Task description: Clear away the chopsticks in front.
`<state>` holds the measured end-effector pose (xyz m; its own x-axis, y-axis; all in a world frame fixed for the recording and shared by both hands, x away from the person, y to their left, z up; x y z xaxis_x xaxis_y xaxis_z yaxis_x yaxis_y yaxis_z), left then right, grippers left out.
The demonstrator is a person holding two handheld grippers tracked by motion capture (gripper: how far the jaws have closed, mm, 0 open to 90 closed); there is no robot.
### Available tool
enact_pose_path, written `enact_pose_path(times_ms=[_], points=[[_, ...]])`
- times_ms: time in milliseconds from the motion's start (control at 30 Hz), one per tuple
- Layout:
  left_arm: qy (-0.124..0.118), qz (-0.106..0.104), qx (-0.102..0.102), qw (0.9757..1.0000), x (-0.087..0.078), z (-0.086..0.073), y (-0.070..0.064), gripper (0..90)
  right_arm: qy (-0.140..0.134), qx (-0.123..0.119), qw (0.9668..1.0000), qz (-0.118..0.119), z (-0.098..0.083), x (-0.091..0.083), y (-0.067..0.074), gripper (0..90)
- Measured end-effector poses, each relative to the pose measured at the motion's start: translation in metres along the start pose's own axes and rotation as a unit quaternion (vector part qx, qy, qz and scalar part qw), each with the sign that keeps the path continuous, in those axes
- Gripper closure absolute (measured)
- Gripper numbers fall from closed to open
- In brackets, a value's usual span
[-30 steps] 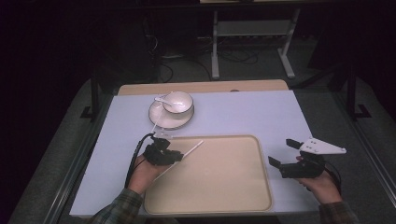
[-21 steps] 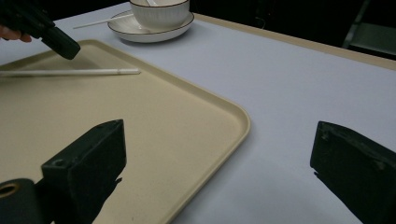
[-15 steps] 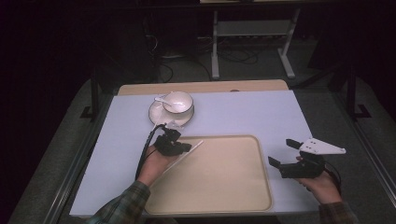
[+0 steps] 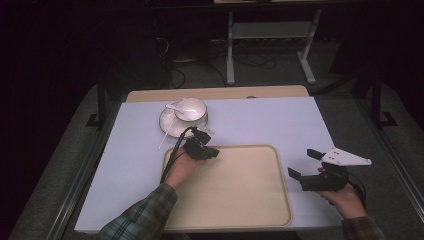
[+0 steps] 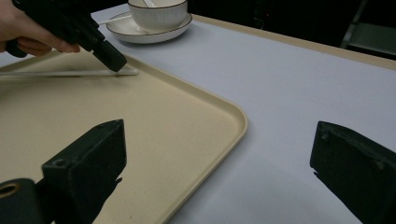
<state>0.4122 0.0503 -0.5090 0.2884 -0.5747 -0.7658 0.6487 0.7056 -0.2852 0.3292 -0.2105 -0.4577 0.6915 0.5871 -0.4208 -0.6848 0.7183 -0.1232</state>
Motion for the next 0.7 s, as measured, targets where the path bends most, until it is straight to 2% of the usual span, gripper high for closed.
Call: enact_pose_path(times_ms=[200,700], points=[[0.008,0.004,-0.004,1.0,0.008,-0.002,0.007,89.6,0.0,0.0,1.0,0.0,0.0,0.0,0.0,3.1],[0.005,0.021,-0.019,0.9996,0.004,-0.002,0.023,89.7,0.0,0.0,1.0,0.001,0.0,0.0,0.0,3.2]])
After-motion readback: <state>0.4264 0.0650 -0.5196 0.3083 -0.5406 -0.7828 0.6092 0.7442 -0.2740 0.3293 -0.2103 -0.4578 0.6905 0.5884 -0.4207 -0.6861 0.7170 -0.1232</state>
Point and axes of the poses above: each handheld gripper's, and its own axes: x roughly forward along the jaws, z roughly out of its top, y roughly to its left, the point moved 10 cm from there along x, roughly forward along the jaws, and after that the axes turned 11 degrees about -x, right-handed, at the moved point
